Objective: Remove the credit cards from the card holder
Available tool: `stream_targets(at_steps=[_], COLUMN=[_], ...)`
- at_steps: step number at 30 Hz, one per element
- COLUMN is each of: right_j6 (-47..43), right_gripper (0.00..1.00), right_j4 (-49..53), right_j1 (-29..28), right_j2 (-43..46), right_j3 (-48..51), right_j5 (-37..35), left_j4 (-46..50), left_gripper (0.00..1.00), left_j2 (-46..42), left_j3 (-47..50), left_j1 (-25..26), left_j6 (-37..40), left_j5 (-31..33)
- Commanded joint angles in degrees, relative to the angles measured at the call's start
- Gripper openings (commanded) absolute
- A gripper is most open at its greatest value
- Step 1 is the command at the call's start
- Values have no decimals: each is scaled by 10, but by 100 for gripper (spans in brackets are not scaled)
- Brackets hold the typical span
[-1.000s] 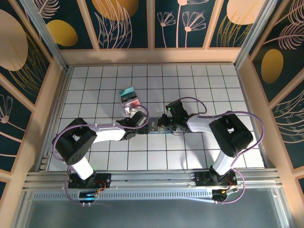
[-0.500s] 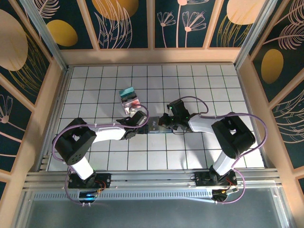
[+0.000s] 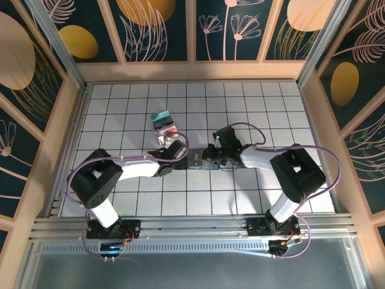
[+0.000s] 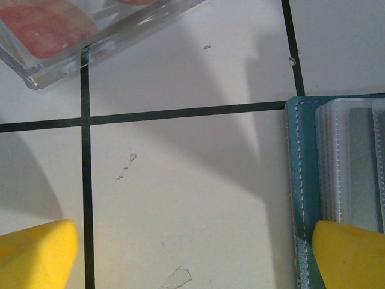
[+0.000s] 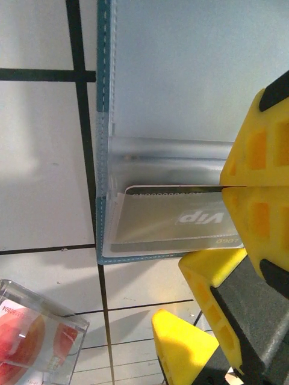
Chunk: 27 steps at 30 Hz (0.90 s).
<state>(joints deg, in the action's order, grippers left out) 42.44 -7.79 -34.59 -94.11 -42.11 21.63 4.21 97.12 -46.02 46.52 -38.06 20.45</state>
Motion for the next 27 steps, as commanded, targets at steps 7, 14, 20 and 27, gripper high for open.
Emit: stream_targets(at_steps=[7,14,20,27], right_j6=[4,5,3,3], right_gripper=[8,5,5,5], right_j4=[-18,-21,-14,-12], right_j1=[12,14,15,15], right_j2=[20,23,24,29], right_j3=[17,20,21,20], right_j5=[13,13,9,8], left_j4=[19,24,15,-6], left_gripper=[99,99,99,99], left_j2=[7,0,-31,-26], left_j3=[-10,-17,-34,-52], left_j1=[5,5,5,5], left_j6=[-8,-5,3,12], left_j5=[9,9,3,-11])
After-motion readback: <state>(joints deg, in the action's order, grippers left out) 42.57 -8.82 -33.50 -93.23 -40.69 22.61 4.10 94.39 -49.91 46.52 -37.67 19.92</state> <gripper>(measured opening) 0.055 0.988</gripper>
